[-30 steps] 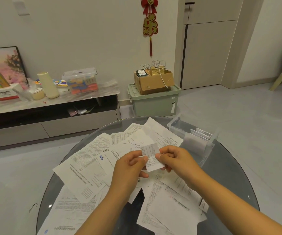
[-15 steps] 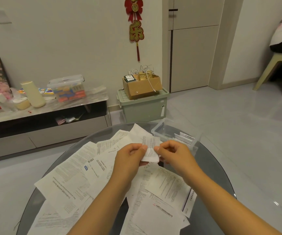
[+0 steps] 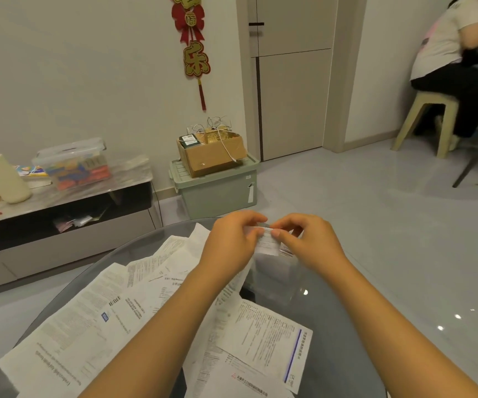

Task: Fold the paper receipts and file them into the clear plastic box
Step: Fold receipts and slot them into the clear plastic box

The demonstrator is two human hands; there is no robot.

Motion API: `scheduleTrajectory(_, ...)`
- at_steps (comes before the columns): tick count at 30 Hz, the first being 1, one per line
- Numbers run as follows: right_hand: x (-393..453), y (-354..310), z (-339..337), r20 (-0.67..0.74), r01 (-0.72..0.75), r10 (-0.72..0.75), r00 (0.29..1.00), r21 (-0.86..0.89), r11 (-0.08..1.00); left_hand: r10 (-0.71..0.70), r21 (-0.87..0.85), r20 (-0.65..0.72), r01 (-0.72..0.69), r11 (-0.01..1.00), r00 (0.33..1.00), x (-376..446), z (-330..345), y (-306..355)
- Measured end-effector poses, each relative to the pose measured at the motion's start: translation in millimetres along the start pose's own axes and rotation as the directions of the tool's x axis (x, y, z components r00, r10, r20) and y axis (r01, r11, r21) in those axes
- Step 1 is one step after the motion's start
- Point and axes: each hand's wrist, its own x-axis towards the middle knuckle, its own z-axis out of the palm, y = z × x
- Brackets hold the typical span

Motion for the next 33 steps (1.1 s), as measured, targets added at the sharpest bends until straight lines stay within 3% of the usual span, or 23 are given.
scheduleTrajectory(4,10.9,7.7,-4.3,-0.107,-0.035,0.036,0.994,0.003,0.999,-0.005,-0.057,-0.059,0.001,0.998,0.998,12.6,12.8,-2.6)
scheduleTrajectory(8,16.9,23.0,-3.9,-0.267,-0.102,0.093,0.959,-0.022,0.995,0.018,0.023,-0.049,-0.017,1.000,0.999,22.5,28.5,-7.3)
scheduleTrajectory(11,18.6,31.7,-0.7,-0.336,-0.133,0.091,0.938,-0.105,0.985,0.109,0.239,0.139,-0.140,0.961,0.984,28.3,42.2,-13.9)
scheduleTrajectory(14,20.9,38.6,4.7,-0.370,-0.123,0.013,0.929,-0.276,0.953,0.139,0.305,0.347,-0.252,0.918,0.927,32.8,55.1,-16.8)
scheduleTrajectory(17,21.3,43.5,9.5,-0.392,-0.088,-0.067,0.918,-0.365,0.927,0.160,0.376,0.423,-0.333,0.865,0.892,37.6,64.9,-20.5)
scheduleTrajectory(24,24.2,43.9,13.8,-0.411,-0.002,-0.233,0.881,-0.496,0.868,0.168,0.366,0.396,-0.323,0.873,0.903,36.5,68.9,-24.5)
scheduleTrajectory(28,24.2,40.2,16.9,-0.278,-0.113,-0.066,0.958,-0.581,0.806,0.155,0.251,0.316,-0.240,0.938,0.936,32.5,68.5,-28.4)
scheduleTrajectory(33,25.1,36.6,15.0,-0.266,-0.236,0.077,0.961,-0.642,0.730,0.171,0.189,0.268,-0.225,0.956,0.948,28.9,66.4,-25.8)
